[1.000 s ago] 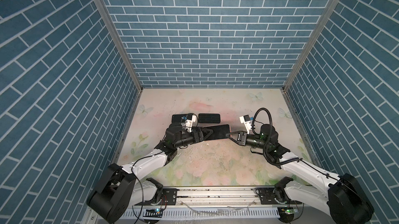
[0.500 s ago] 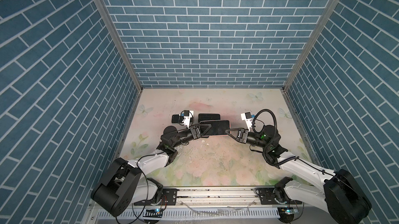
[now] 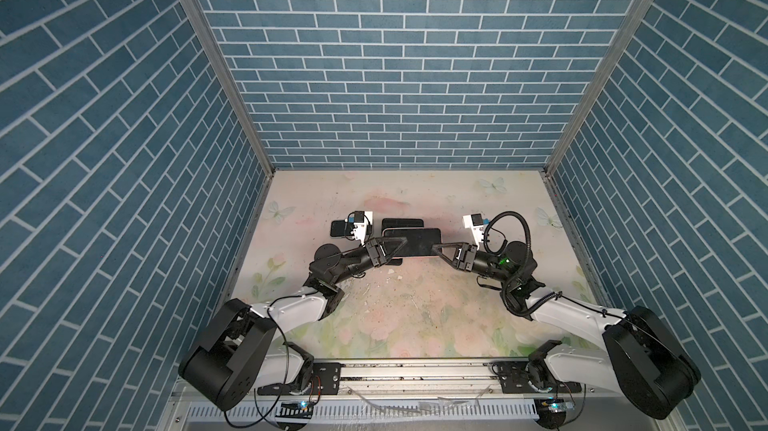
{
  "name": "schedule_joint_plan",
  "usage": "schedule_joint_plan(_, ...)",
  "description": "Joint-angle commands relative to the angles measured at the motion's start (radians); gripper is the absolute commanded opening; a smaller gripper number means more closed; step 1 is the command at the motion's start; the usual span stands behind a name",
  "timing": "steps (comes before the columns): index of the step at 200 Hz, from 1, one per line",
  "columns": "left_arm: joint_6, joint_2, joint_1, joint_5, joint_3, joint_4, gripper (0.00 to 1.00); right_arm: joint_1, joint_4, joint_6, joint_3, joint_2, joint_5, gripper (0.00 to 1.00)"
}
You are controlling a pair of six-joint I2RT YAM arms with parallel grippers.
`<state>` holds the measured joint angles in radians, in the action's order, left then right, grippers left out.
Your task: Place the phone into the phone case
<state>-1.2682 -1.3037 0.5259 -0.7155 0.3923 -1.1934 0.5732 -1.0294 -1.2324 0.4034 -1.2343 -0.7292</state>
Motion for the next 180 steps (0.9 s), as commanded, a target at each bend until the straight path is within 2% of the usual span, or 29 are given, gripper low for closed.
schedule_joint_plan(1, 0.011, -0.008, 0.013, -0.021, -0.007, -0.053, 0.05, -0.020, -0.079, -0.004, 0.038, -0.008, 0.021, 0.31)
schedule_joint_plan(41, 0.010, -0.018, 0.021, -0.015, -0.007, -0.056, 0.05, -0.027, -0.095, -0.019, 0.088, -0.039, 0.018, 0.33)
schedule_joint_plan(76, 0.011, -0.037, 0.034, -0.011, -0.004, -0.057, 0.05, -0.027, -0.208, -0.080, 0.107, -0.118, 0.020, 0.29)
schedule_joint_plan(122, 0.016, -0.038, 0.039, -0.015, -0.004, -0.050, 0.04, -0.027, -0.228, -0.084, 0.118, -0.167, 0.039, 0.18)
schedule_joint_plan(156, 0.029, -0.022, 0.039, -0.013, -0.001, -0.023, 0.04, -0.027, -0.148, -0.022, 0.117, -0.158, 0.047, 0.00)
schedule_joint_plan(180, 0.029, -0.016, 0.040, -0.012, -0.005, -0.019, 0.04, -0.028, -0.130, 0.059, 0.100, -0.148, 0.040, 0.00)
